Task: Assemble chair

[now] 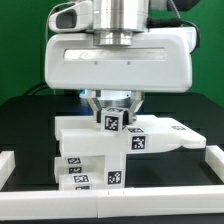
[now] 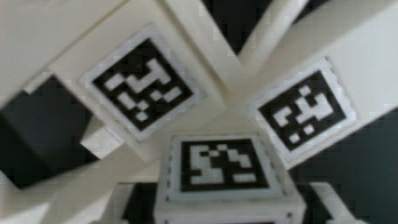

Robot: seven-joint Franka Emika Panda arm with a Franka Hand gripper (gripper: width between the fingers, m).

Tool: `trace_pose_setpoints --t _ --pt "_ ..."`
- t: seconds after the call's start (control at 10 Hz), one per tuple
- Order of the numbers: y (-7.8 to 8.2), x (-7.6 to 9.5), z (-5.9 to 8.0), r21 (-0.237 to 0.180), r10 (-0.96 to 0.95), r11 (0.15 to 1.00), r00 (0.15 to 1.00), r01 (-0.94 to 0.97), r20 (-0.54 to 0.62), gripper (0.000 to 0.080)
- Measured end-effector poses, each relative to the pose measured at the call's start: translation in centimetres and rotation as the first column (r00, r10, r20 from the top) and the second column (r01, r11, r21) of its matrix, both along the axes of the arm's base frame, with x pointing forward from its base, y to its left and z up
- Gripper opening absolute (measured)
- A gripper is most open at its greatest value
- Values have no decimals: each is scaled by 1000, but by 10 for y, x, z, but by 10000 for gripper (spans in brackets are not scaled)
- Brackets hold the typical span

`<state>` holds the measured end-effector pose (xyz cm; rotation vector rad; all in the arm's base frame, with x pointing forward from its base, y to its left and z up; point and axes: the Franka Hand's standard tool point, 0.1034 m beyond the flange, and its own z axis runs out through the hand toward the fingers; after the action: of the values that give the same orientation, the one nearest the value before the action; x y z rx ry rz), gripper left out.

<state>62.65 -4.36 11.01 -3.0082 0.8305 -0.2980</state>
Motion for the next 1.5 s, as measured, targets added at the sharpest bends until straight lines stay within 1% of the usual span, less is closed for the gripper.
trace_pose_setpoints --t 0.2,0.4,0.5,0.6,0.7,0.8,1.0,1.1,1.2,1.3,1.4,1.5 --pt "-4 2 0 44 -173 984 985 172 15 279" --pt "-2 3 1 115 -424 900 906 420 5 279" --pt "-1 3 1 164 -554 820 832 548 -14 279" --pt "-2 3 2 186 -590 792 807 582 -17 279" --pt "-2 3 2 192 -618 769 786 610 -22 279" --pt "-1 4 2 204 -673 719 739 665 -33 279" --pt "-2 4 3 221 -736 651 675 726 -49 279" --pt "-8 4 4 252 -791 575 608 778 -72 279" --pt "-8 4 4 253 -792 573 606 779 -73 279" --pt "-7 4 3 247 -765 610 641 753 -65 279" --pt "-6 4 3 247 -764 611 642 752 -65 366" --pt "-4 3 3 211 -670 718 741 663 -52 508"
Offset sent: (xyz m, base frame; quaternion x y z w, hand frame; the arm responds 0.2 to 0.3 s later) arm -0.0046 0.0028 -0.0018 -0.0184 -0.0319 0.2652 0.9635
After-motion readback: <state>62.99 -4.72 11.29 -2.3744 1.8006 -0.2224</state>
